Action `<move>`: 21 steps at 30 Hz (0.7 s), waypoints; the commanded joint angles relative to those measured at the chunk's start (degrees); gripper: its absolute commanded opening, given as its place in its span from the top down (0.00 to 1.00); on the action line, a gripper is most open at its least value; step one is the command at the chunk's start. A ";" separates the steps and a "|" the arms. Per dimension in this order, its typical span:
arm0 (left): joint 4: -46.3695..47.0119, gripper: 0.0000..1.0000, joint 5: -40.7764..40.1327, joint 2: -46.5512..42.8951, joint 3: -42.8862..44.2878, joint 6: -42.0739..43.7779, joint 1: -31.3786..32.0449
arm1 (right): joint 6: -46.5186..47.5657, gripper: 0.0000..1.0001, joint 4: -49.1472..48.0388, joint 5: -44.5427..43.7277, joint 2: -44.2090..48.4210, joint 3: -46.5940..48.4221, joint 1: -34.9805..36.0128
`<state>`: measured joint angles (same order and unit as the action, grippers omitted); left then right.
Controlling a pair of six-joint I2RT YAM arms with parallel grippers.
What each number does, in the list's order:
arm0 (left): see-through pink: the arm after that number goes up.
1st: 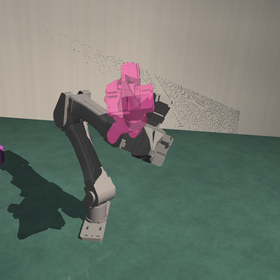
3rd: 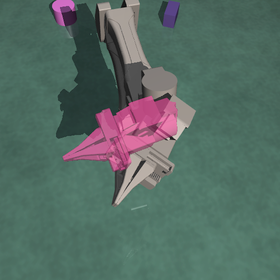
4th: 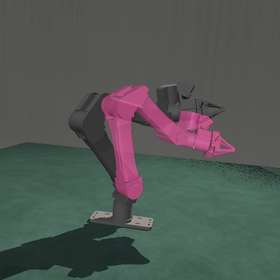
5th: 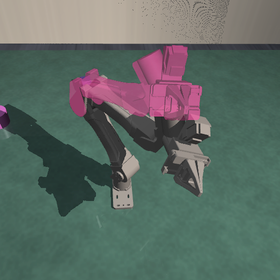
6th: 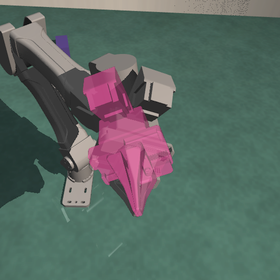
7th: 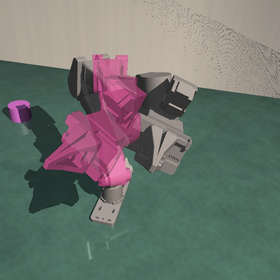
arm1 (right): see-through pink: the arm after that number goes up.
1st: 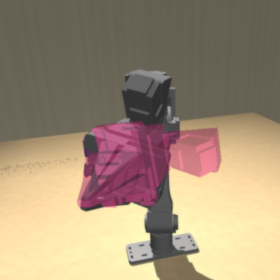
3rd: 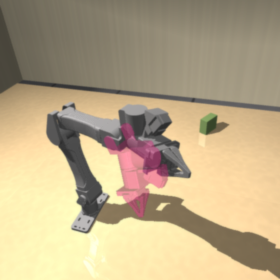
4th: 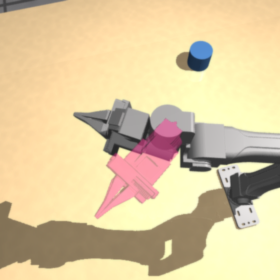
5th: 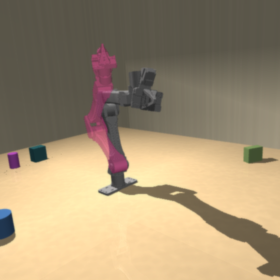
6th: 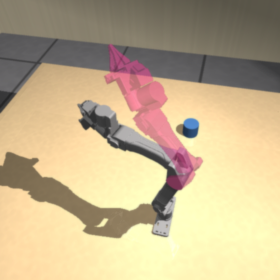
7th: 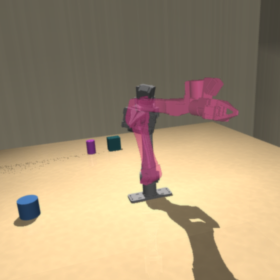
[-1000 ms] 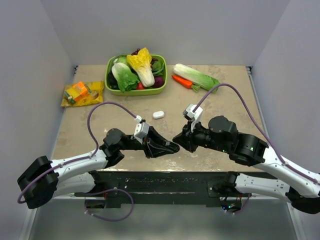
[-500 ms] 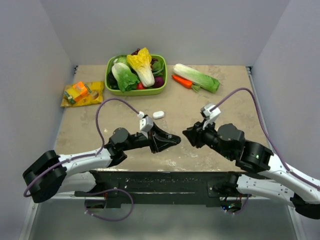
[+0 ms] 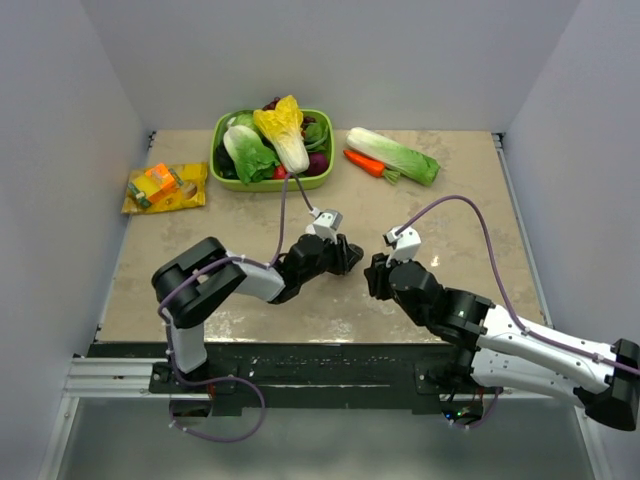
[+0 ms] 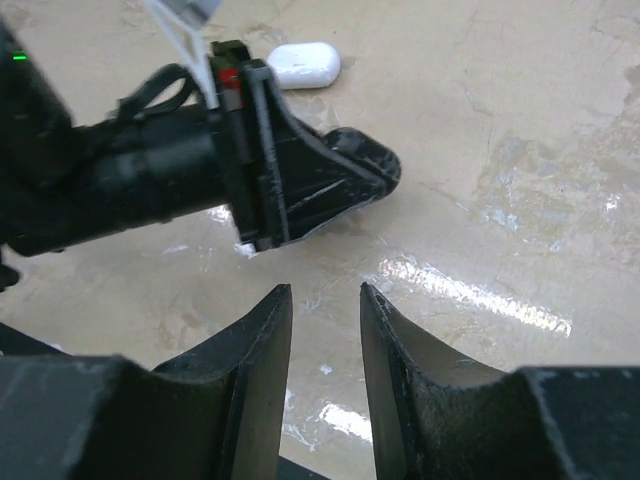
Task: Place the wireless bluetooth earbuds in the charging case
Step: Place the charging case at the center of the board, then reset both arms
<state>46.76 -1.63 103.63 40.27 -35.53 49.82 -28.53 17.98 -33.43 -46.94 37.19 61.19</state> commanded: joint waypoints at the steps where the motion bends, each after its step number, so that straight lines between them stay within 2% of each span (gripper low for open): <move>1: -1.94 1.00 -2.77 6.22 6.57 -2.35 -1.66 | -1.96 0.62 -4.00 -0.76 -0.43 0.95 0.07; 3: -3.43 1.00 -2.77 8.33 7.45 -3.32 -2.36 | -1.53 0.62 -3.91 -0.85 -0.26 0.69 0.07; 5: -4.83 0.94 -2.42 9.82 7.98 -3.84 -3.06 | -1.44 0.61 -3.91 -0.94 0.53 0.34 0.07; 6: -5.36 0.89 -2.33 10.09 7.98 -4.02 -3.24 | -1.35 0.61 -3.83 -0.94 0.62 0.25 0.07; 7: -5.80 0.77 -2.15 10.27 7.98 -4.28 -3.59 | -1.26 0.60 -3.74 -0.94 0.79 0.25 0.07; 10: -7.38 0.61 -2.06 10.10 7.11 -4.81 -3.94 | -1.17 0.59 -2.86 -0.93 0.71 0.69 -0.02; 14: -10.45 0.44 -1.98 6.95 4.04 -5.34 -4.82 | -1.17 0.59 -1.28 -1.46 0.97 1.57 0.07; 15: -11.07 0.01 -2.06 5.97 3.07 -5.60 -5.26 | -1.00 0.58 -1.19 -1.81 1.06 1.57 0.07; 21: -17.40 0.00 -6.26 -5.09 -5.11 -6.92 -7.63 | -0.82 0.58 -0.40 -3.31 2.37 1.39 0.07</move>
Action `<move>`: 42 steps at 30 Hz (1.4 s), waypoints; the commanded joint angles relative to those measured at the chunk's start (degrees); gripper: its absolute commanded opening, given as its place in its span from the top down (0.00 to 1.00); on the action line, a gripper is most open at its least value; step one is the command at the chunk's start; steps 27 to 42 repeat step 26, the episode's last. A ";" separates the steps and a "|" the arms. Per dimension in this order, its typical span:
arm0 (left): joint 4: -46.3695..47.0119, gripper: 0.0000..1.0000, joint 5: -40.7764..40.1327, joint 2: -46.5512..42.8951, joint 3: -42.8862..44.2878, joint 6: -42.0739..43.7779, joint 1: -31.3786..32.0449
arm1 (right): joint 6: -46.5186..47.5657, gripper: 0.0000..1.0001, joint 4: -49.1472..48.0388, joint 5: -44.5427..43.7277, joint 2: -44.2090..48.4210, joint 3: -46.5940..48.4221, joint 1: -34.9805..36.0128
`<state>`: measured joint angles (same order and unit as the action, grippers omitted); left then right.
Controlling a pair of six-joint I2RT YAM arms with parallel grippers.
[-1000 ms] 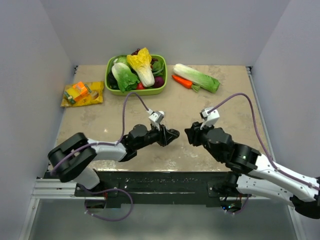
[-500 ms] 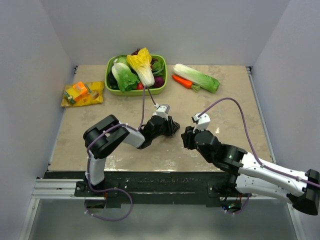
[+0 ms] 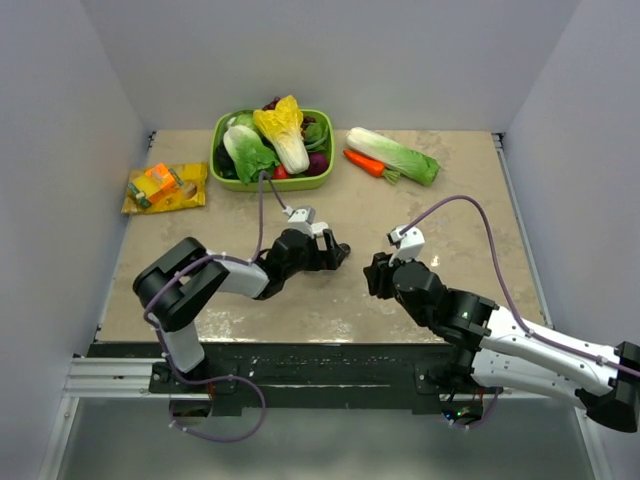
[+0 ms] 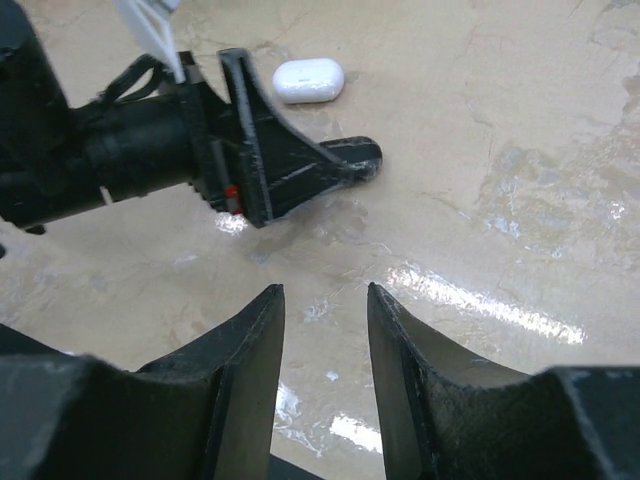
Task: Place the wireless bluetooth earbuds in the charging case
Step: Reset both arms
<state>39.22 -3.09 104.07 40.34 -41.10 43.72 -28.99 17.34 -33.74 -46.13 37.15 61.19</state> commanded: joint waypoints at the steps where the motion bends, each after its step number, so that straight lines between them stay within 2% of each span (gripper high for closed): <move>1: -12.22 0.00 -5.86 -9.20 -6.14 -1.52 -1.54 | -0.45 0.57 0.23 -3.35 1.74 1.44 0.07; 6: -20.84 0.00 -13.23 -23.45 -11.50 -3.02 -1.45 | -0.80 0.57 -0.55 -5.20 3.50 0.12 0.07; 8: -24.36 0.00 -16.05 -33.90 -14.57 -3.37 -0.66 | -0.71 0.56 -1.43 -5.90 5.08 -1.02 -0.02; 11: -29.98 0.00 -24.48 -47.79 -17.48 -4.86 0.31 | -0.36 0.53 -3.97 -6.43 7.89 -2.95 0.07; 12: -31.47 0.00 -31.12 -50.52 -17.92 -8.52 0.74 | -1.06 0.51 -4.77 -6.86 8.59 -3.57 0.07; 14: -40.85 0.00 -38.10 -55.46 -17.49 -15.20 0.66 | -1.42 0.46 -7.22 -7.92 9.39 -5.15 -0.02; 15: -43.50 0.00 -40.04 -56.16 -16.96 -16.71 0.49 | -1.59 0.45 -7.93 -8.53 9.30 -5.50 -0.02; 19: -49.75 0.00 -37.61 -52.94 -10.74 -13.92 0.40 | -2.38 0.36 -8.82 -10.12 6.15 -4.81 0.07; 20: -51.16 0.00 -36.99 -51.79 -9.33 -13.74 0.40 | -2.64 0.22 -8.21 -10.21 4.22 -4.37 -0.02; 22: -55.02 0.00 -35.93 -49.24 -6.25 -12.69 0.40 | -4.75 0.04 -6.98 -10.30 2.37 -2.62 -0.02; 23: -54.52 0.00 -35.15 -49.05 -6.32 -11.29 0.40 | -5.19 0.02 -6.54 -9.86 0.79 -2.17 -0.02; 26: -48.56 0.00 -30.68 -51.94 -10.27 -6.99 0.40 | -5.98 0.02 -5.31 -9.24 -0.80 -0.33 0.07; 42: -48.56 0.00 -30.68 -51.94 -10.27 -6.99 0.40 | -5.98 0.02 -5.31 -9.24 -0.80 -0.33 0.07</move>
